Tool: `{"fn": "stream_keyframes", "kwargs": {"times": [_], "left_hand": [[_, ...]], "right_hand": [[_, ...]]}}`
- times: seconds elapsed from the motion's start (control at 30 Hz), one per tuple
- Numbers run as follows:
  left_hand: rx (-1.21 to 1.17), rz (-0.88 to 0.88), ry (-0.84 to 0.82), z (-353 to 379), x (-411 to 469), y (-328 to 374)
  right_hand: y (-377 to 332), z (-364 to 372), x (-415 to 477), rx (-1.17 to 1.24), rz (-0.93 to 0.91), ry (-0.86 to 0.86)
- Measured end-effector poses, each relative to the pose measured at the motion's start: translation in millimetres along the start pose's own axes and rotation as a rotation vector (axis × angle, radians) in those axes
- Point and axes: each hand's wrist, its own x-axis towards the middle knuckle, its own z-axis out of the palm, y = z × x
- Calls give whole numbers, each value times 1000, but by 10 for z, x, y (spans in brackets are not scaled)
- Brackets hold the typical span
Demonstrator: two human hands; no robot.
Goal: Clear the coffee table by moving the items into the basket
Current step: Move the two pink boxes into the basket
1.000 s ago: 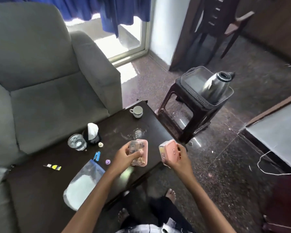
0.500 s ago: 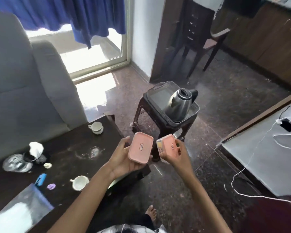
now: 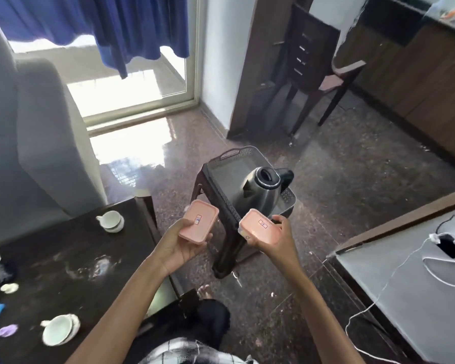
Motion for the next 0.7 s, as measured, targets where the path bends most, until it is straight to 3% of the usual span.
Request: {"fn": "stream_keyframes", "kwargs": {"times": [0.5, 0.7], "left_hand": [[108, 115, 248, 615, 1250, 799], [46, 187, 399, 706, 1574, 944]], "right_hand": [[-585, -212, 1978, 48, -35, -152], [-573, 48, 3160, -199, -96, -266]]}}
